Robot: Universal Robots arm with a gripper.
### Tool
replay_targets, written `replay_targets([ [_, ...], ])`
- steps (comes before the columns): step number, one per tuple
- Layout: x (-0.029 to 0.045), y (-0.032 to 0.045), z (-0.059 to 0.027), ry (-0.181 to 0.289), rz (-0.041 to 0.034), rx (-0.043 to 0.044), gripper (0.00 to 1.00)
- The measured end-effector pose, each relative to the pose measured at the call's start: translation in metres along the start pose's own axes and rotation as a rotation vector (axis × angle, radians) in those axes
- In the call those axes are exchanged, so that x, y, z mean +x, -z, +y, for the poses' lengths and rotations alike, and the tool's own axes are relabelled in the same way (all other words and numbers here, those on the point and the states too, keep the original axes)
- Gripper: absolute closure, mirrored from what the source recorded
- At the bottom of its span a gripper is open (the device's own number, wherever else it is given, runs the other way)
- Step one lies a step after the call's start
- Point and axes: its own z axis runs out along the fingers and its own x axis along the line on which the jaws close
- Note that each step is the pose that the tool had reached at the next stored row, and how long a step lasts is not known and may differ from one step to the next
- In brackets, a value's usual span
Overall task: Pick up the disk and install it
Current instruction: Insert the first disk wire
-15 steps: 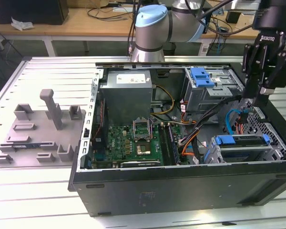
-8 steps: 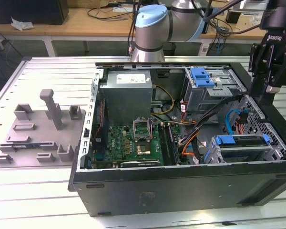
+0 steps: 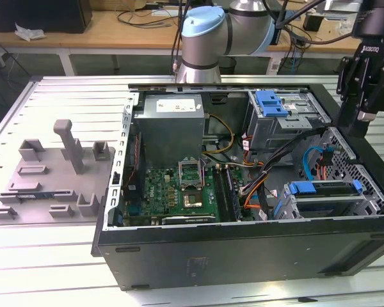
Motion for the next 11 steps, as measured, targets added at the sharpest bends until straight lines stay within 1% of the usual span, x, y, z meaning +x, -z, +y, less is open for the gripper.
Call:
replay_targets([
  [4, -0.0076, 0.0018, 0.0005, -0.007, -0.0002, -0.0028, 0.50],
  [6, -0.0113, 0.0014, -0.0002, -0.009, -0.0002, -0.0038, 0.50],
  [8, -0.0179, -0.0015, -0.0031, -0.014, 0.0000, -0.0055, 0.50],
  [9, -0.0197, -0.0025, -0.0041, -0.015, 0.0001, -0.0060, 0.50],
  [10, -0.0243, -0.0053, -0.0050, -0.020, 0.0004, -0.0078, 0.50],
  [11, -0.0262, -0.0068, -0.0046, -0.023, 0.0015, -0.0087, 0.50],
])
